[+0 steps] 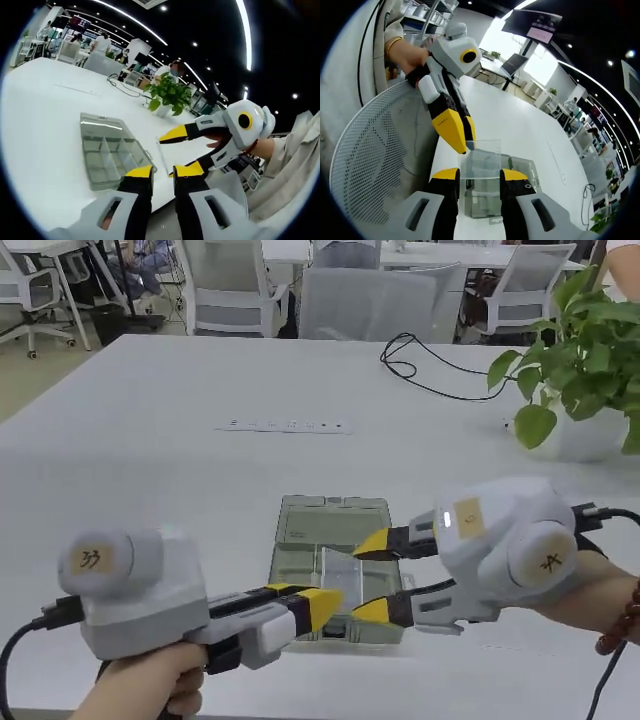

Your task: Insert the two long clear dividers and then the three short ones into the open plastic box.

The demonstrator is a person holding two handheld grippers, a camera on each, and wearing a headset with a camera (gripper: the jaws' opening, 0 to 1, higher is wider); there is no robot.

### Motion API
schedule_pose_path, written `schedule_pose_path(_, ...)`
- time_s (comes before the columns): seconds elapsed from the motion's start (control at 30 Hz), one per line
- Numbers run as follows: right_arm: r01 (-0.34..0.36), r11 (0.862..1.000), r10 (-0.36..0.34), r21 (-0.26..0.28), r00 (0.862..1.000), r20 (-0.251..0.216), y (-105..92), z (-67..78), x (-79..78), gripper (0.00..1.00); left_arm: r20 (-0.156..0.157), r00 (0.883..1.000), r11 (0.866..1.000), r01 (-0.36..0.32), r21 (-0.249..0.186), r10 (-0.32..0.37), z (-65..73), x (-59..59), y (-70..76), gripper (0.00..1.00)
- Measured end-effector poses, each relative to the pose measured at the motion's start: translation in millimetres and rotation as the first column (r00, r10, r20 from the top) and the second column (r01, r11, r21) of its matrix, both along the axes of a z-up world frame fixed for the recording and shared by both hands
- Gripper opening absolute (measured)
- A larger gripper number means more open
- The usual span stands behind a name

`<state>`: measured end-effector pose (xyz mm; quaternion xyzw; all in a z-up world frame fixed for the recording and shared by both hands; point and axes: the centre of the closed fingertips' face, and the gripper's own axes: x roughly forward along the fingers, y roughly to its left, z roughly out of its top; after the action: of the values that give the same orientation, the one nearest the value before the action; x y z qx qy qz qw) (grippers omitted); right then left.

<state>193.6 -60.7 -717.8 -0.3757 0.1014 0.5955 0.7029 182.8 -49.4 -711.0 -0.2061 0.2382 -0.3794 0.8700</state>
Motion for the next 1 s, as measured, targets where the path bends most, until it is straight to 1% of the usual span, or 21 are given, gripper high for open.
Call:
schedule_pose_path(0.07,-0.008,1.0,0.008,0.002,1.0,0.011,2.0,1.7,-1.8,0.32,-0.004,1.0,1.0,-0.002,-0.019,0.002,1.4,-1.0,-1.0,0.08)
schedule_pose_path(0.13,-0.01,1.0,0.01,0.006,1.0,0.013,3.2,3.3,-2.9,0.32,-0.002,1.0,1.0,0.001,-0.02,-0.001,1.6,-2.1,-1.6,0.03)
schedule_pose_path(0.17,-0.009,1.0,0.009,0.01,1.0,0.018,3.6,4.3,-2.5,0.32,-0.003,1.0,1.0,0.001,-0.022,-0.001,1.8,-2.6,-1.9,0.03)
schedule_pose_path(0.23,-0.006,1.0,0.006,0.012,1.0,0.021,4.4,5.4,-2.7,0.32,-0.011,1.0,1.0,0.002,-0.031,-0.003,2.0,-3.8,-2.7,0.0)
schedule_pose_path(0.3,-0.007,1.0,0.006,0.01,1.0,0.031,5.1,5.7,-3.1,0.32,-0.019,1.0,0.999,0.0,-0.045,-0.001,3.1,-5.2,-3.4,0.0)
schedule_pose_path(0.4,-0.006,1.0,0.006,0.006,0.999,0.038,5.2,5.3,-3.9,0.32,-0.028,1.0,0.999,-0.007,-0.036,0.006,1.3,-5.6,-2.2,0.0)
schedule_pose_path(0.43,-0.004,1.0,0.004,0.007,0.999,0.038,5.1,5.6,-4.1,0.32,-0.039,0.999,0.999,-0.012,-0.038,0.011,0.9,-6.1,-1.7,0.0)
schedule_pose_path(0.5,0.0,1.0,0.0,0.01,0.999,0.043,5.4,6.1,-4.4,0.32,-0.051,0.999,0.999,-0.021,-0.048,0.018,1.1,-5.9,-1.0,0.0)
schedule_pose_path(0.57,0.004,1.0,-0.005,0.014,0.999,0.05,5.8,6.8,-4.5,0.32,-0.053,0.998,0.998,-0.03,-0.047,0.028,1.7,-6.0,-0.2,0.0)
schedule_pose_path(0.6,-0.001,1.0,0.0,0.014,0.998,0.068,6.5,6.9,-4.3,0.32,-0.053,0.998,0.998,-0.038,-0.042,0.036,1.8,-5.7,0.3,0.0)
schedule_pose_path(0.67,-0.003,1.0,0.003,0.004,0.997,0.075,7.2,6.3,-4.7,0.32,-0.05,0.998,0.999,-0.039,-0.025,0.038,1.4,-6.5,-0.3,0.0)
schedule_pose_path(0.73,-0.003,1.0,0.002,0.003,0.996,0.09,7.9,7.2,-4.2,0.33,-0.046,0.998,0.999,-0.044,-0.016,0.044,2.4,-6.1,0.7,0.0)
schedule_pose_path(0.8,0.004,1.0,-0.005,0.011,0.996,0.091,8.4,8.6,-3.7,0.33,-0.048,0.998,0.999,-0.051,-0.015,0.05,3.8,-5.7,2.4,0.0)
schedule_pose_path(0.83,0.006,1.0,-0.008,0.018,0.995,0.098,9.2,10.2,-3.4,0.33,-0.053,0.997,0.998,-0.058,-0.02,0.057,5.2,-5.3,3.7,0.0)
schedule_pose_path(0.9,0.026,0.999,-0.028,0.025,0.995,0.096,10.4,11.6,-2.7,0.33,-0.06,0.996,0.998,-0.066,-0.022,0.065,6.2,-5.0,5.2,0.0)
schedule_pose_path(0.93,0.023,0.999,-0.025,0.026,0.995,0.098,11.2,11.9,-3.2,0.33,-0.061,0.996,0.997,-0.068,-0.022,0.067,6.4,-4.8,5.5,0.0)
schedule_pose_path(0.97,0.024,0.999,-0.028,0.032,0.994,0.101,11.9,12.9,-2.9,0.34,-0.058,0.995,0.997,-0.081,0.0,0.081,5.0,-3.4,8.5,0.0)
schedule_pose_path(1.0,0.028,0.999,-0.032,0.04,0.994,0.101,12.6,13.9,-2.4,0.33,-0.048,0.996,0.997,-0.076,0.017,0.076,4.5,-3.6,9.4,0.0)
